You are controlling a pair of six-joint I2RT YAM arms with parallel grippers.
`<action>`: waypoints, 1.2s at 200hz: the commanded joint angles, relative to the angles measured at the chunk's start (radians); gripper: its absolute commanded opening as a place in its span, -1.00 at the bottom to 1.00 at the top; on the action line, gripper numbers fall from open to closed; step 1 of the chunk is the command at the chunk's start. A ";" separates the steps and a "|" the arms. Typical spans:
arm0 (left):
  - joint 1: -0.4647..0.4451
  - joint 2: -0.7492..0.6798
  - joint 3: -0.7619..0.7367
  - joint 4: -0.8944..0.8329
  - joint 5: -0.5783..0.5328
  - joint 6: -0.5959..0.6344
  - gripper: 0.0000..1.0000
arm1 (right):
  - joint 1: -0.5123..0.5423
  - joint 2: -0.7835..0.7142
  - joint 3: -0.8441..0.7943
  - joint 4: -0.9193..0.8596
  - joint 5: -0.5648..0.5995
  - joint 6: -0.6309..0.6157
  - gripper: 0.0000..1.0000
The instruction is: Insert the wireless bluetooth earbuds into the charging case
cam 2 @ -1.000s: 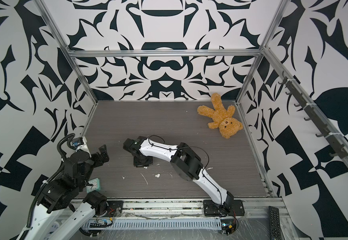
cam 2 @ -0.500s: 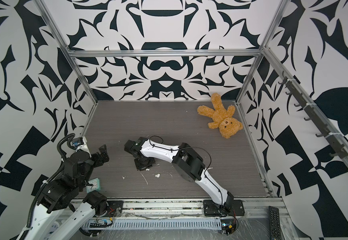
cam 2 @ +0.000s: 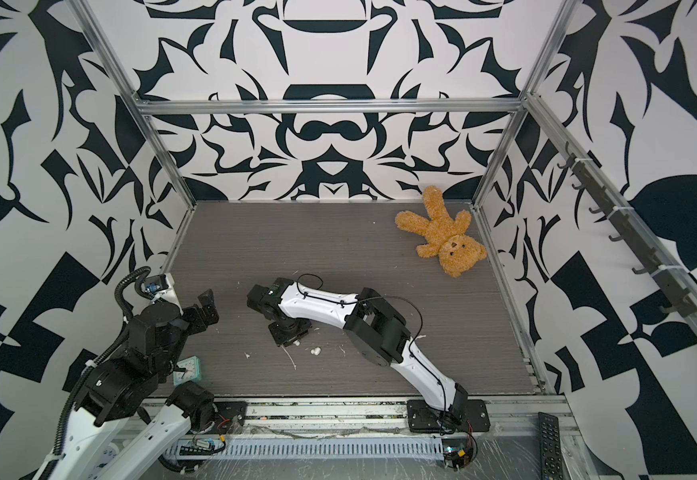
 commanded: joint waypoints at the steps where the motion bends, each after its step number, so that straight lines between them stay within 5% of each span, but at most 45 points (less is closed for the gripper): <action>1: 0.003 0.001 -0.010 0.008 -0.003 -0.005 0.99 | 0.005 -0.050 0.018 -0.040 0.047 0.001 -0.22; 51: 0.003 -0.005 -0.010 0.008 -0.005 -0.006 0.99 | 0.006 -0.129 0.001 0.030 0.067 0.151 0.25; 108: 0.003 -0.010 -0.010 0.009 0.006 -0.006 0.99 | 0.027 -0.156 -0.096 0.131 0.065 0.489 0.13; 240: 0.003 -0.008 -0.010 0.012 0.020 -0.005 0.98 | 0.042 -0.073 -0.027 0.063 0.073 0.560 -0.18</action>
